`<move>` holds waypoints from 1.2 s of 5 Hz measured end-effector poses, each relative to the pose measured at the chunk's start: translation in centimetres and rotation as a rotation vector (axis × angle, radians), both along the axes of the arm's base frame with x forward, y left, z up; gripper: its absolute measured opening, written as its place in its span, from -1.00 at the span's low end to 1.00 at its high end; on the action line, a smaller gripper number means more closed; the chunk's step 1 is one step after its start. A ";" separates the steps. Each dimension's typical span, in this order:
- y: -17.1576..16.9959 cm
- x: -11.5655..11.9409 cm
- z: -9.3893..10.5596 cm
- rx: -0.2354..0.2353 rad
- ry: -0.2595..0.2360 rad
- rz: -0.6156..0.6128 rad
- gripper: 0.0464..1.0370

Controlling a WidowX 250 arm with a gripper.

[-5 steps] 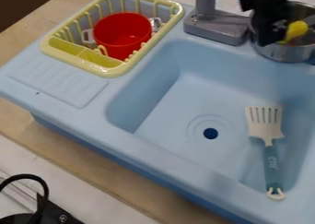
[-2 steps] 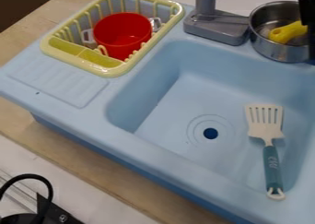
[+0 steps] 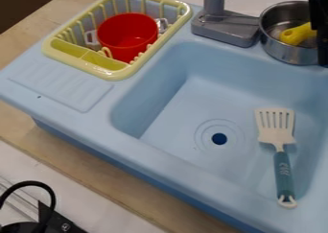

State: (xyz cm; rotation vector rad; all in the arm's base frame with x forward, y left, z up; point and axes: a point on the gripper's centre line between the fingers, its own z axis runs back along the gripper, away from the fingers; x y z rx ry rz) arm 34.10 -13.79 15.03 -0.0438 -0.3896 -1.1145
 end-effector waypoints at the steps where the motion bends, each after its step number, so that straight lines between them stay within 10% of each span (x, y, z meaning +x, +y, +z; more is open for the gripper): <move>1: 0.2 -0.1 -1.2 0.017 0.043 0.022 0.92; 3: 0.6 -0.2 -1.9 0.054 0.086 0.086 0.84; 6: 1.2 0.0 -2.9 0.120 0.095 0.117 -0.72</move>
